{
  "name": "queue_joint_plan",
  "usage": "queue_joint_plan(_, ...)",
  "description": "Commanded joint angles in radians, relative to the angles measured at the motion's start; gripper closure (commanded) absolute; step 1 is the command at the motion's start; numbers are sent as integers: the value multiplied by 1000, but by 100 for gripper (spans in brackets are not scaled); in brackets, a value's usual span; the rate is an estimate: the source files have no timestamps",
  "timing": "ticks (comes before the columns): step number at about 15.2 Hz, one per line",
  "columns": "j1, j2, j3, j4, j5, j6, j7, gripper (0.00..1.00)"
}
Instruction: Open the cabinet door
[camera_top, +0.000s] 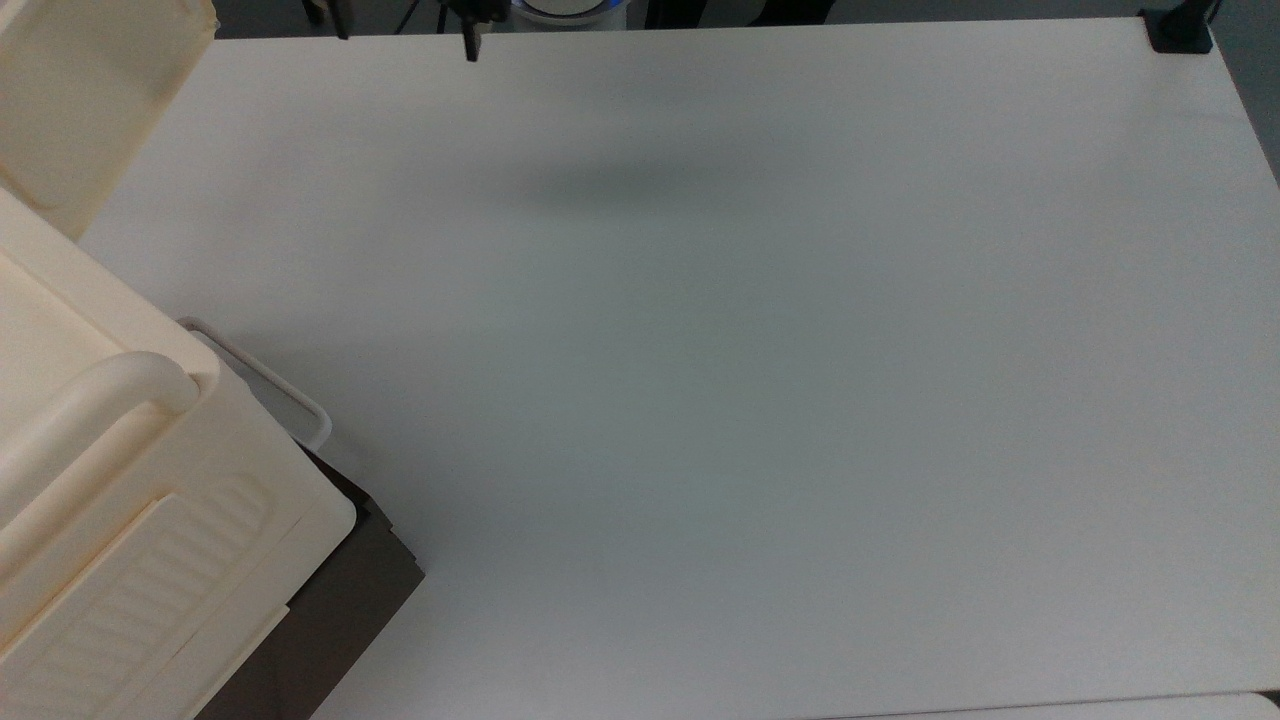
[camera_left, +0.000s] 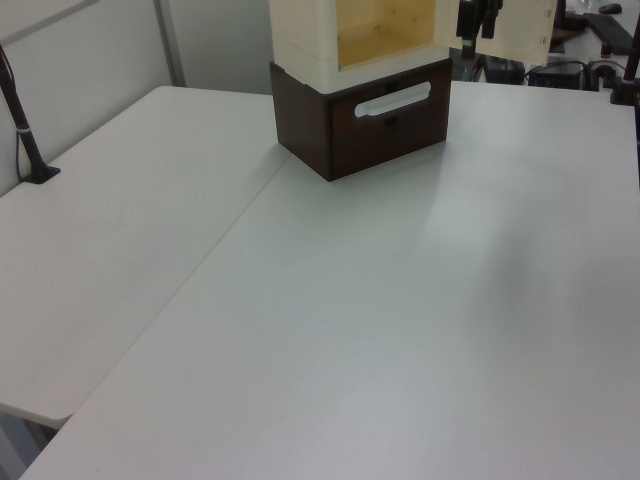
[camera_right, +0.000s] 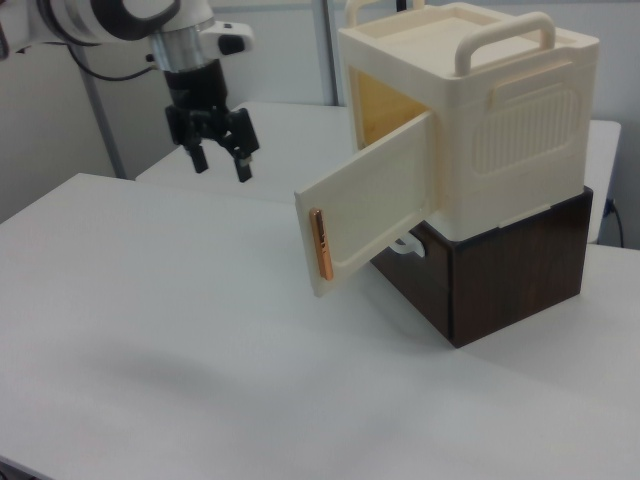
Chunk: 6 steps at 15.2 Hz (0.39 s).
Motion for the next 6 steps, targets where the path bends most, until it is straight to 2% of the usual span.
queue_joint_plan(1, 74, -50, -1, -61, 22, 31, 27, 0)
queue_joint_plan(6, 104, -58, -1, -61, 22, 20, 25, 0)
